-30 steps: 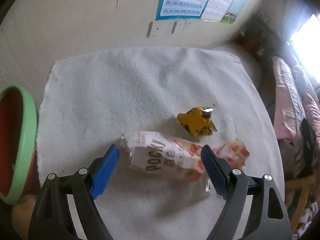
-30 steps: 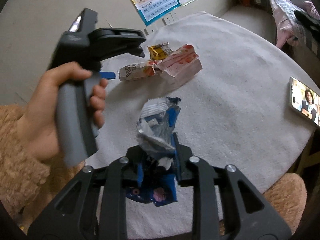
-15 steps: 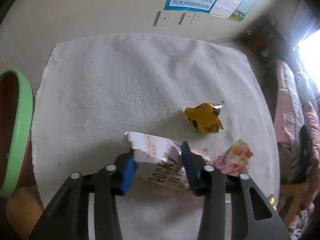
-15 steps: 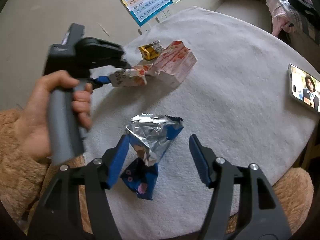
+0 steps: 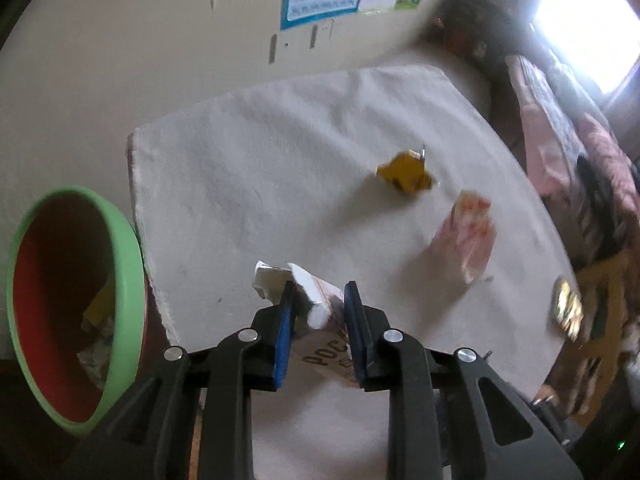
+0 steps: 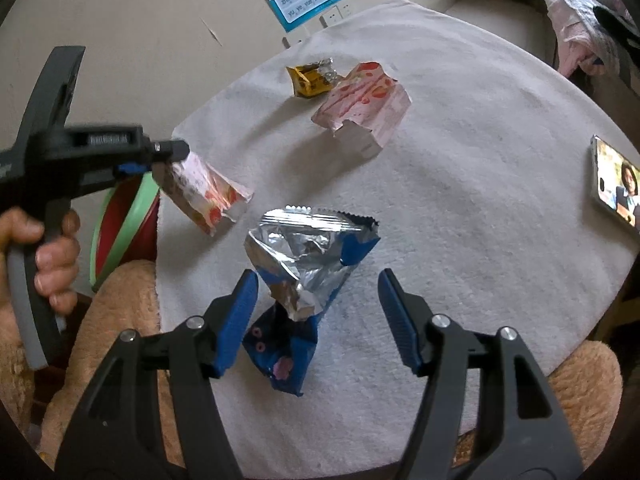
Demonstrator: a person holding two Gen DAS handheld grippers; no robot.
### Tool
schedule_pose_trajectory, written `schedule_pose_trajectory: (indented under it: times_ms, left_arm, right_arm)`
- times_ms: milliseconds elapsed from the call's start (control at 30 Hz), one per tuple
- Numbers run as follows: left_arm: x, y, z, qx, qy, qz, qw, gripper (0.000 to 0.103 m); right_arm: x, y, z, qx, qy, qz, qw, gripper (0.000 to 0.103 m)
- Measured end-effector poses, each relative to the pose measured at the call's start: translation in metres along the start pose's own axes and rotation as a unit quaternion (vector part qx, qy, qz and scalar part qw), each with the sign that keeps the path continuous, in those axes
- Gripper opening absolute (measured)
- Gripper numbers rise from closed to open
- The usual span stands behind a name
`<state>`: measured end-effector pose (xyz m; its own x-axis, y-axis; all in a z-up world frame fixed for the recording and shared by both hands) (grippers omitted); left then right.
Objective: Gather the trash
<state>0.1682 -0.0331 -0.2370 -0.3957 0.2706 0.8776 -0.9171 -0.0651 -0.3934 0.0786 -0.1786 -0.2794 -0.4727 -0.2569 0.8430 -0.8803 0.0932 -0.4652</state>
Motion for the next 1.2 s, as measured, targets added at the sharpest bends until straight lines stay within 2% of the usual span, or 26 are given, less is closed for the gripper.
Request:
schedule_pose_trajectory:
  times_ms: [100,167,300,367,400,600,800,867,933,1033,1200]
  left_arm:
    - [-0.004,0.0,0.0,-0.006,-0.011,0.009,0.9999,0.029]
    - [-0.009,-0.001,0.001,-0.014,-0.021,0.016,0.9995,0.044]
    - [-0.018,-0.001,0.002,-0.021,-0.039,0.028,0.9986,0.058]
    - [-0.022,-0.001,0.002,-0.014,-0.033,0.03,0.9989,0.068]
    - [-0.022,-0.002,0.0,-0.009,-0.027,0.034,0.999,0.069]
    - [-0.004,-0.009,-0.025,0.047,-0.025,0.062,0.9966,0.069]
    - [0.014,-0.012,-0.041,0.058,-0.041,0.079,0.9944,0.069]
    - [0.019,-0.009,-0.043,0.065,-0.039,0.079,0.994,0.069]
    - [0.024,-0.002,-0.045,0.076,-0.038,0.08,0.9932,0.069]
    - [0.023,0.015,-0.045,0.098,-0.031,0.074,0.992,0.069]
    - [-0.003,0.024,-0.035,0.089,-0.035,0.04,0.9946,0.069]
  right_arm:
    - [-0.001,0.001,-0.001,0.005,0.006,-0.002,1.0,0.061]
    - [0.0,0.002,-0.001,0.007,0.01,-0.003,1.0,0.061]
    - [0.001,0.005,-0.002,0.013,0.015,-0.005,1.0,0.061]
    - [0.0,0.006,-0.003,0.017,0.016,-0.006,1.0,0.061]
    - [0.0,0.006,-0.003,0.018,0.016,-0.006,1.0,0.061]
    - [0.001,0.008,-0.003,0.022,0.015,-0.007,1.0,0.061]
    - [-0.002,0.01,-0.008,0.031,0.013,-0.012,0.999,0.061]
    - [-0.002,0.012,-0.01,0.035,0.011,-0.014,0.999,0.049]
    - [-0.004,0.013,-0.012,0.039,0.008,-0.019,0.999,0.026]
    - [-0.004,0.014,-0.014,0.04,0.0,-0.02,0.999,0.022]
    - [-0.001,0.013,-0.014,0.036,-0.009,-0.018,0.999,0.022]
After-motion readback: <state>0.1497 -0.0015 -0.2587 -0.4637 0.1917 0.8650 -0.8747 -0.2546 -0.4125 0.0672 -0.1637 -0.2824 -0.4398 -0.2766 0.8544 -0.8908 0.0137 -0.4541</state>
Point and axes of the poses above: each gripper's, at about its wrist camera, not at the fingertips, and x roughly against the way its jaws point, z to its right, y to its underside, the point moved 8 cm from there along -x, roughly the way its jaws point, and after that the axes turned 8 degrees about y, right-handed, at the moved point
